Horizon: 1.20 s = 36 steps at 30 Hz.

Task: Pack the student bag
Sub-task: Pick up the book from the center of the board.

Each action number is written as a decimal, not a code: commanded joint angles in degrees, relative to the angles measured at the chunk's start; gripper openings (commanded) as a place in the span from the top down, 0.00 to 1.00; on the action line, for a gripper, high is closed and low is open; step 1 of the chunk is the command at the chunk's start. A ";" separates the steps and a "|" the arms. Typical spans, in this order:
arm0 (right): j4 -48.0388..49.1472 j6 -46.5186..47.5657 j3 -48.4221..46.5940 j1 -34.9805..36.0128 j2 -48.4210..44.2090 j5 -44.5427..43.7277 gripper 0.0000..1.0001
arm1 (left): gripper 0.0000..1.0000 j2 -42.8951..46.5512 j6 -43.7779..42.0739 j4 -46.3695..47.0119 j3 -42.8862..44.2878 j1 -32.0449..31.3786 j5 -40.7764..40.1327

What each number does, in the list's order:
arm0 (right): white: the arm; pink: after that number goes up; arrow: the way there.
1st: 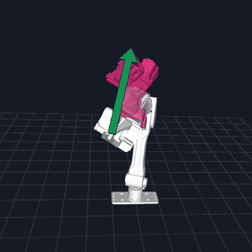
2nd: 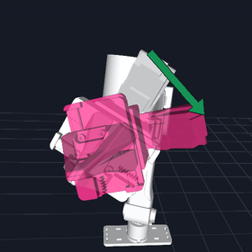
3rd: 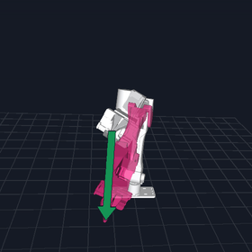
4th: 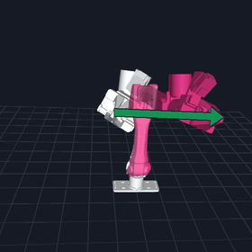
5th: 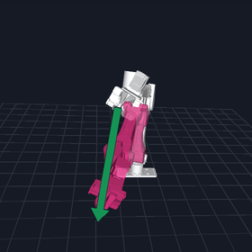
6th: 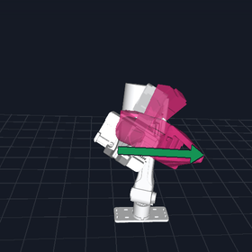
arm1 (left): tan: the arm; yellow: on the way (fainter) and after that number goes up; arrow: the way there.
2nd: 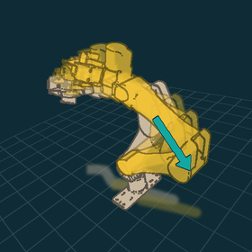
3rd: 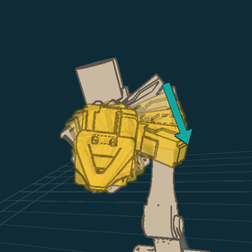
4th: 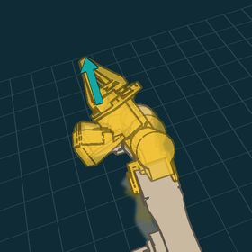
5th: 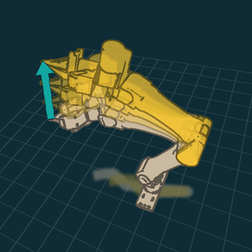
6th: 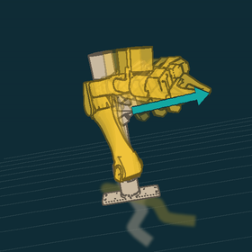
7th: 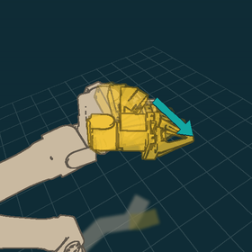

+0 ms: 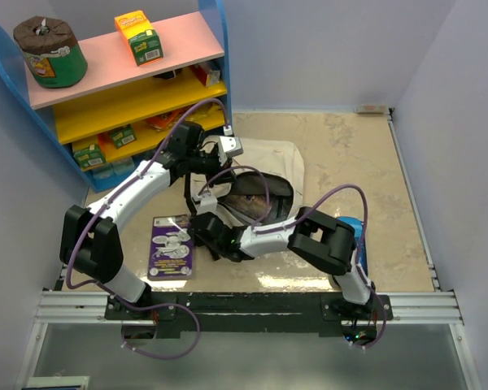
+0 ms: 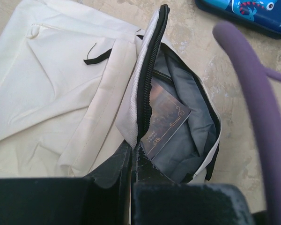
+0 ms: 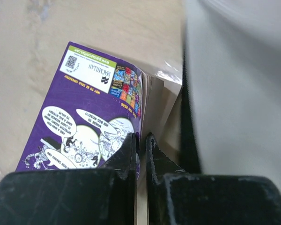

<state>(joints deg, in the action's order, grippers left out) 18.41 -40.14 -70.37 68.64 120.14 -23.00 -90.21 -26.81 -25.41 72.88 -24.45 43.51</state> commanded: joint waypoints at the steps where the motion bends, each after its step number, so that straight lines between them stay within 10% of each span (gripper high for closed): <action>1: -14.72 1.21 12.60 -0.70 -4.35 -1.69 1.00 | 1.00 1.53 -1.32 -0.08 1.74 -0.16 1.32; 12: -4.71 7.26 32.13 11.69 -38.90 -7.94 1.00 | 1.00 -1.80 2.81 3.17 2.97 -0.16 -0.97; 36: -28.60 12.28 20.89 15.12 -79.26 -28.94 1.00 | 1.00 -2.07 2.99 2.56 2.53 -0.25 -3.17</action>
<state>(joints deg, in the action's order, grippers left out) -9.87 -29.04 -44.62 83.70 43.24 -45.98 -92.51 -24.53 -23.79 74.59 -24.62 40.86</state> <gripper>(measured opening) 0.037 0.027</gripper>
